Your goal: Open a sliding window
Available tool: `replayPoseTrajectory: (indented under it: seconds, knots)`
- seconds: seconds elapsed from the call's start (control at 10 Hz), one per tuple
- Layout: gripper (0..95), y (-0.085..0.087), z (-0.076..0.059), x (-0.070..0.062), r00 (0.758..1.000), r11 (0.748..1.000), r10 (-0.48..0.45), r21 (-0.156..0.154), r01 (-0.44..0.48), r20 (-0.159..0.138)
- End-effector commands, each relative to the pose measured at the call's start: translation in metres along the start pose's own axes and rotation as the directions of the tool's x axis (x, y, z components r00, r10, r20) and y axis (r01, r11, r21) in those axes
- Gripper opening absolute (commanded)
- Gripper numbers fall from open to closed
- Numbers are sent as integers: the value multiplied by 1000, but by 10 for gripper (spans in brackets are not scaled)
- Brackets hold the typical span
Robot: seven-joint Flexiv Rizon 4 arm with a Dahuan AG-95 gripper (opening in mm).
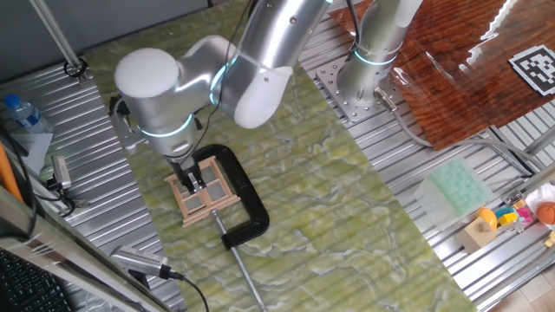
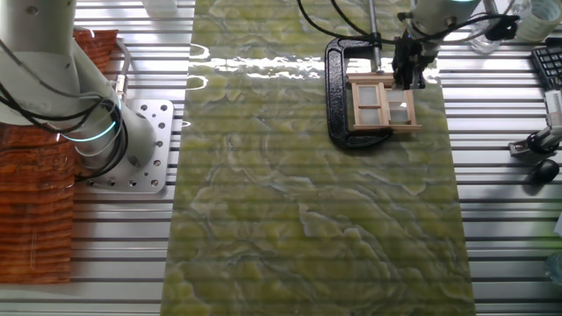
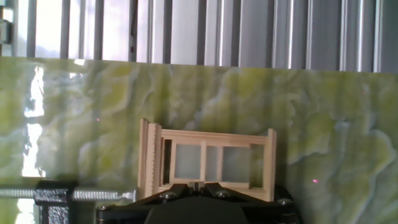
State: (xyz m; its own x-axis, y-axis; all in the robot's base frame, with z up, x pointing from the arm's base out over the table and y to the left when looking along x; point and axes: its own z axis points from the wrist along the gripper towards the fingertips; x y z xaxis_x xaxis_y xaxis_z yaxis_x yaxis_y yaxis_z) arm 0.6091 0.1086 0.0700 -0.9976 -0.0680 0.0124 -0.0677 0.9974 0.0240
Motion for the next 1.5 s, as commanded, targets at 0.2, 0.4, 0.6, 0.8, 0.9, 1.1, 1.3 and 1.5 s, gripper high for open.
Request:
replayPoseTrajectory:
  seconds: [0.2,0.4,0.6,0.8,0.9,1.1,1.3,1.5]
  knots:
    - [0,-23,-3,-12,1000,996,-22,88,22,5]
    - [0,-32,5,-17,1000,995,-21,93,20,8]
    - [0,-37,10,-20,1000,995,-21,99,20,5]
    - [0,-38,12,-20,999,998,-20,53,22,-33]
    - [0,-38,12,-20,999,999,-18,45,19,-31]
    - [570,-36,12,-20,999,998,-35,47,36,-21]
    - [950,-32,14,-18,1000,999,11,48,-10,-20]
    - [950,-31,14,-18,999,998,46,44,-44,-29]
